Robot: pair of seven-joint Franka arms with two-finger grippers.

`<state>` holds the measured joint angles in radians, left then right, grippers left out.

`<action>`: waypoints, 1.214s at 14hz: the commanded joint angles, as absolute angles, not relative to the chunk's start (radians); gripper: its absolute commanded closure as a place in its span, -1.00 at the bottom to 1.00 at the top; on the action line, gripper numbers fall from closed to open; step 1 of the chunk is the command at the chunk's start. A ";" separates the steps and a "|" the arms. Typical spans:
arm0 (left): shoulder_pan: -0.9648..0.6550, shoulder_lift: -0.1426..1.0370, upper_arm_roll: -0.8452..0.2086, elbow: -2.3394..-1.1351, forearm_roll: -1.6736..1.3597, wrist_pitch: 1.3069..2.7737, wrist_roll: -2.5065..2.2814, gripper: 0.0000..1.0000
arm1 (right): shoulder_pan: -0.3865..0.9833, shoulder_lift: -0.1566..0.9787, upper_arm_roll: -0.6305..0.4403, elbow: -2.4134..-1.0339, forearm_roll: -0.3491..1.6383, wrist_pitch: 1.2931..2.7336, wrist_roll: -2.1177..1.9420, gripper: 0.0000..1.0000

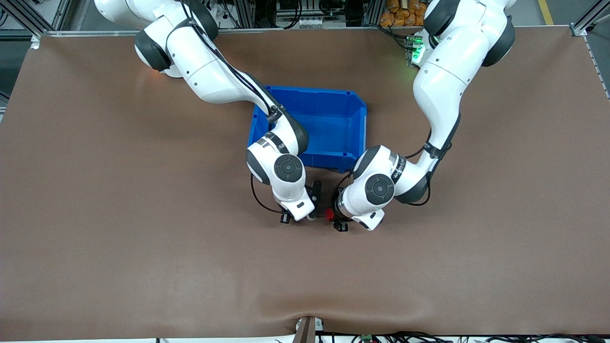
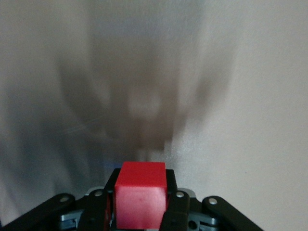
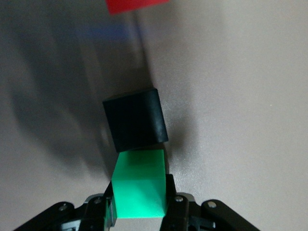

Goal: Attach green and red cubes to black cube

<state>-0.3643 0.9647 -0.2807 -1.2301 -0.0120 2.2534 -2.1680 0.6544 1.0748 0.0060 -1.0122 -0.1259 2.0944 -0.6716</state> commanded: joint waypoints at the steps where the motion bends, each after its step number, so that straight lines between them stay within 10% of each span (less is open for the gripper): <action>1: -0.414 0.991 -0.239 -1.195 -0.026 2.276 -2.203 1.00 | 0.669 1.117 -0.002 -0.969 -0.143 2.118 -0.624 0.69; 3: -0.429 0.992 -0.230 -1.197 -0.026 2.276 -2.213 1.00 | 0.669 1.117 -0.002 -0.969 -0.144 2.132 -0.627 -0.99; 17: -0.448 1.008 -0.232 -1.198 -0.029 2.299 -2.252 1.00 | 0.594 0.899 -0.005 -0.986 -0.166 1.869 -0.626 -1.00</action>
<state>-0.4358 0.9916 -0.2439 -1.2291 -0.0128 2.2948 -2.2377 0.6405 0.9751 -0.0182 -0.9596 -0.1578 1.9285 -0.6383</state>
